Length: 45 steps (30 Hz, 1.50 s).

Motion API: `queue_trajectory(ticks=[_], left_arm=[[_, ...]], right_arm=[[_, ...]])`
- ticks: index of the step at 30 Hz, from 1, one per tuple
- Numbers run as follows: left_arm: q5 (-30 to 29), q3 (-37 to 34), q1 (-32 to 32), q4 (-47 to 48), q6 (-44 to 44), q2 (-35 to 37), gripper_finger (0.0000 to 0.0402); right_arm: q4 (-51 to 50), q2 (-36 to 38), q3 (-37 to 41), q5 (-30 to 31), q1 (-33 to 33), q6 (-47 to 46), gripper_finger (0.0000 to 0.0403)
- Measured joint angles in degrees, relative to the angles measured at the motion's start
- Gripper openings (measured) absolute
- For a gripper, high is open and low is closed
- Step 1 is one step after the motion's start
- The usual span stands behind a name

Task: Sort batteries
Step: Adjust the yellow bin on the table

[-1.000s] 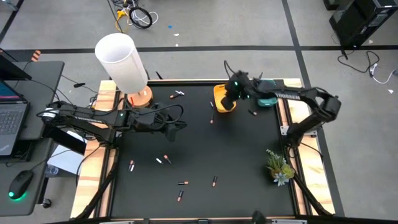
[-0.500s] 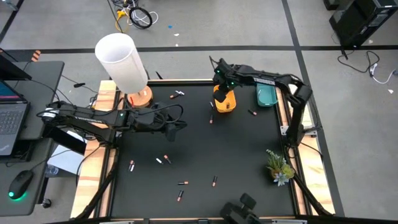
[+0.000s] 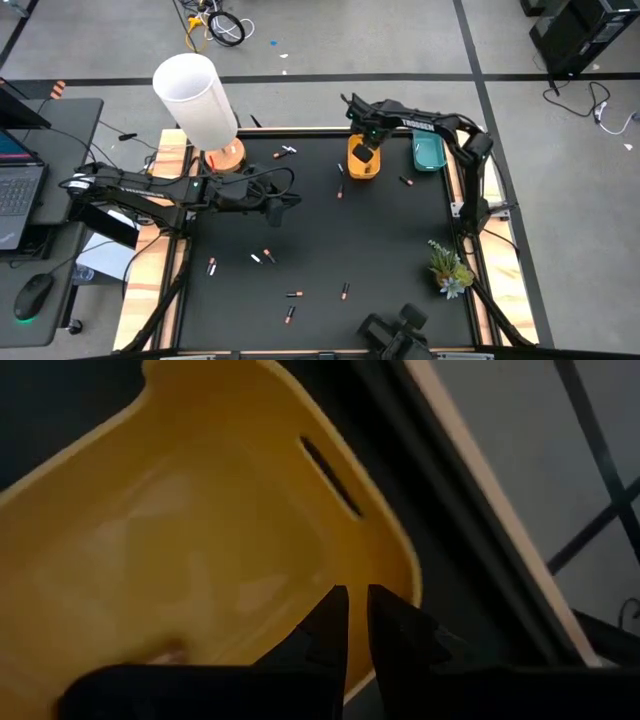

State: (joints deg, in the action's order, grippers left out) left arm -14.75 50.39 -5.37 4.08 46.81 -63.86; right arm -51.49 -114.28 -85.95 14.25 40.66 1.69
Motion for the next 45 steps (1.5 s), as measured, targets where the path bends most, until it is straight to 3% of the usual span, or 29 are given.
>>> queue_trajectory(ticks=[9, 16, 20, 24, 29, 34, 40, 45], left_arm=[[0.0, 0.0, 0.0, 0.0, 0.0, 0.0, 0.0097], [0.0, 0.0, 0.0, 0.1, -0.3, 0.0, 0.0097], [0.0, 0.0, 0.0, 0.1, -1.6, 0.0, 0.0097], [-0.9, 0.0, 0.2, 0.1, -1.6, 0.0, 0.0097], [-6.5, 0.0, 0.2, 0.1, -1.8, 0.0, 0.0097], [-11.7, 0.0, 1.1, 0.1, -1.8, 0.0, 0.0097], [-10.3, 0.0, 3.6, -1.1, -1.3, 0.0, 0.0097], [-10.6, 0.0, 3.9, -2.2, -1.3, -0.1, 0.0097]], right_arm=[[0.9, 0.2, 0.0, 0.7, 4.3, 2.1, 0.0051], [-2.2, 6.4, 0.0, -3.2, 3.3, 2.4, 0.0052], [-6.2, 13.4, 0.6, -10.0, 1.9, -1.7, 0.0053], [-6.5, 22.8, 7.0, -11.1, -0.4, -5.3, 0.0059], [-4.0, 32.6, 16.2, -15.7, -0.9, -9.3, 0.0079], [-5.1, 36.4, 21.8, -15.8, -3.9, -5.9, 0.0118], [-11.7, 40.4, 29.3, -15.3, -2.3, -8.5, 0.0167], [-10.5, 44.6, 30.9, -12.5, -1.5, -8.9, 0.0188]])
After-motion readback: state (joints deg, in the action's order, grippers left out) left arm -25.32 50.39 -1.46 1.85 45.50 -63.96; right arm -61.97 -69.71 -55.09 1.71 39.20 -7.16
